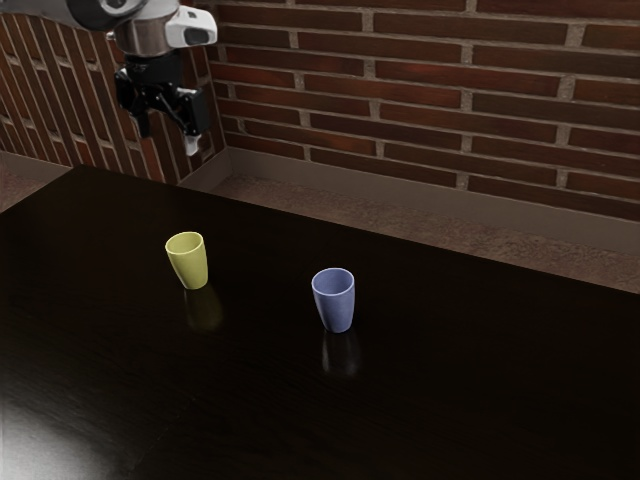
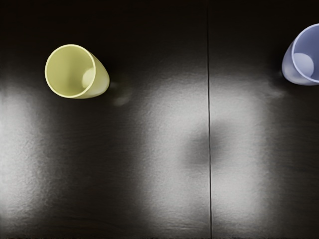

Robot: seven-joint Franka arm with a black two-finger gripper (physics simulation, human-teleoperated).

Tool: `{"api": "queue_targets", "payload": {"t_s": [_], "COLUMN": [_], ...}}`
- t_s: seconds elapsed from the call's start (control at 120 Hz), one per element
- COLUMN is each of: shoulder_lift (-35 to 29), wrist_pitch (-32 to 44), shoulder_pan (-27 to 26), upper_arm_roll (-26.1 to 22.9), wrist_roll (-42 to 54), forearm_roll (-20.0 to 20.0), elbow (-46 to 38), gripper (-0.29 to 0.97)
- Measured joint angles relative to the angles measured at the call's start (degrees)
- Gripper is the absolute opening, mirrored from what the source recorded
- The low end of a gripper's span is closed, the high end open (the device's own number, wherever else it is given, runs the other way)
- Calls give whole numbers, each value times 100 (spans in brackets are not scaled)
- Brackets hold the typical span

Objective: Place the left cup onto the right cup

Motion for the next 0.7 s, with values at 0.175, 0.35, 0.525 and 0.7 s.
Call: {"api": "queue_targets", "payload": {"t_s": [0.175,0.35,0.525,0.7], "shoulder_lift": [0,60,173,444], "wrist_pitch": [27,84,238,532], "shoulder_pan": [80,-43,-107,-38], "upper_arm_roll": [-49,-58,-16,7], "wrist_roll": [69,121,180,304], "forearm_roll": [30,43,58,77], "elbow": [2,4,-5,3], "gripper": [68,68,68,68]}}
